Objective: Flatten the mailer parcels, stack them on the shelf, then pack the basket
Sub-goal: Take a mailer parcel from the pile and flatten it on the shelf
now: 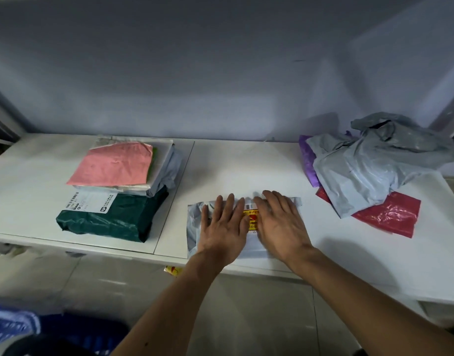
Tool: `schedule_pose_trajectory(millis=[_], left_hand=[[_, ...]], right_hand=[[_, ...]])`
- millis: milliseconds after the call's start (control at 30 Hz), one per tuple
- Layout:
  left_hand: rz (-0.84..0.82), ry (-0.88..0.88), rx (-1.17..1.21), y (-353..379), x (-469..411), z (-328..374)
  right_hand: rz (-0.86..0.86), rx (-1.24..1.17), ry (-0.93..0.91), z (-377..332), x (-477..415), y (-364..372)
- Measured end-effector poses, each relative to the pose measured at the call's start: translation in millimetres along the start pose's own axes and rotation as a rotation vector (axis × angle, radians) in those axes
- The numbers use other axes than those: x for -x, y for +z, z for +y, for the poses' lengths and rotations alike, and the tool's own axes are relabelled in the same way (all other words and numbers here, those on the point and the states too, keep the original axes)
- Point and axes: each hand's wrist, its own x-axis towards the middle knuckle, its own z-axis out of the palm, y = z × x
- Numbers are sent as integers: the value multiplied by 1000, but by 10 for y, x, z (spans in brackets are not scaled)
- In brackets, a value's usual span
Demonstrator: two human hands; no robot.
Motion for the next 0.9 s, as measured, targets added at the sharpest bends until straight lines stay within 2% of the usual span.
schedule_pose_trajectory(millis=[100,200,300,500,633,900], left_hand=[[84,-33,43,-22,-27,40],[218,90,-77,72,-23,145],[213,136,-25,167,-119,109],[240,164,-80,148,-163,3],[167,51,-106,84,-125,-201],[7,19,166,37,-28,-295]], right_hand=[[-22,-13,-28,-18,-15,100],[-48,-13,2,-8,-9,131],[-71,4,-1,24,-28,189],[-82,-27,-36,96,-94,197],[-130,-42,-9,278,-38,134],[-261,-175,62,370,77,67]])
